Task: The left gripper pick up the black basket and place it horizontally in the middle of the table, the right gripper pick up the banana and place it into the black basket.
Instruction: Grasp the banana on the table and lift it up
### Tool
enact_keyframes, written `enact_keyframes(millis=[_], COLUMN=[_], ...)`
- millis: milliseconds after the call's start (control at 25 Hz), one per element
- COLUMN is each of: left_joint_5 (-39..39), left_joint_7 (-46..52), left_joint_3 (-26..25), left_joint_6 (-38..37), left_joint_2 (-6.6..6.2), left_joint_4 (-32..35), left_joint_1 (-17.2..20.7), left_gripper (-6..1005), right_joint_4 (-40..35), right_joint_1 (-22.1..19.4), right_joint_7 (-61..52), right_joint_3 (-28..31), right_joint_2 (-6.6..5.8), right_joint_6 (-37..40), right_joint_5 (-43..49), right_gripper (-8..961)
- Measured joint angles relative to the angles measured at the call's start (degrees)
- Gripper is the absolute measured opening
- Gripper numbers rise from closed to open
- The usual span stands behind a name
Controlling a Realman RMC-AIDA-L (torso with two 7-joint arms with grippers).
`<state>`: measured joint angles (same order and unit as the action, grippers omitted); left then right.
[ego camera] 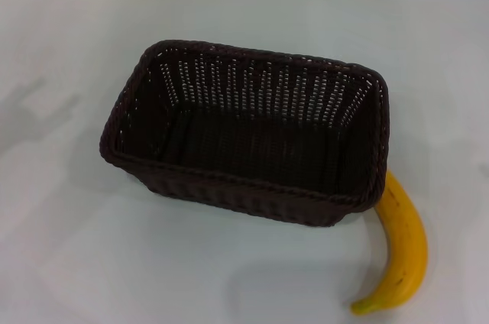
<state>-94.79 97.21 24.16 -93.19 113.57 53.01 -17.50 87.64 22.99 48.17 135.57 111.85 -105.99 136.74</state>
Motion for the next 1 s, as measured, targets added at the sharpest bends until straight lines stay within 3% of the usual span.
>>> enact_keyframes(millis=[240, 440, 520, 1000], left_joint_5=[0.05, 0.06, 0.05, -0.09], left_joint_7=[-0.05, -0.30, -0.54, -2.57], left_joint_3=[-1.25, -1.24, -1.23, -1.06], left_joint_6=[0.03, 0.03, 0.03, -0.10], left_joint_2=[0.17, 0.16, 0.16, -0.37], left_joint_4=[-0.02, -0.02, -0.02, -1.52], left_joint_1=[0.18, 0.14, 0.07, -0.29], left_gripper=[861, 861, 861, 861], right_joint_4=[0.17, -0.29, -0.32, -0.47], right_joint_1=[2.09, 3.50, 3.64, 4.30], right_joint_7=[-4.20, -7.43, -11.10, -20.65], right_joint_3=[-10.88, -16.50, -21.60, -34.82], right_joint_2=[0.86, 3.32, 3.45, 3.58], right_joint_6=[-1.47, -0.91, 1.32, 6.06], right_joint_5=[1.22, 1.65, 1.74, 1.57], right_gripper=[871, 871, 870, 869])
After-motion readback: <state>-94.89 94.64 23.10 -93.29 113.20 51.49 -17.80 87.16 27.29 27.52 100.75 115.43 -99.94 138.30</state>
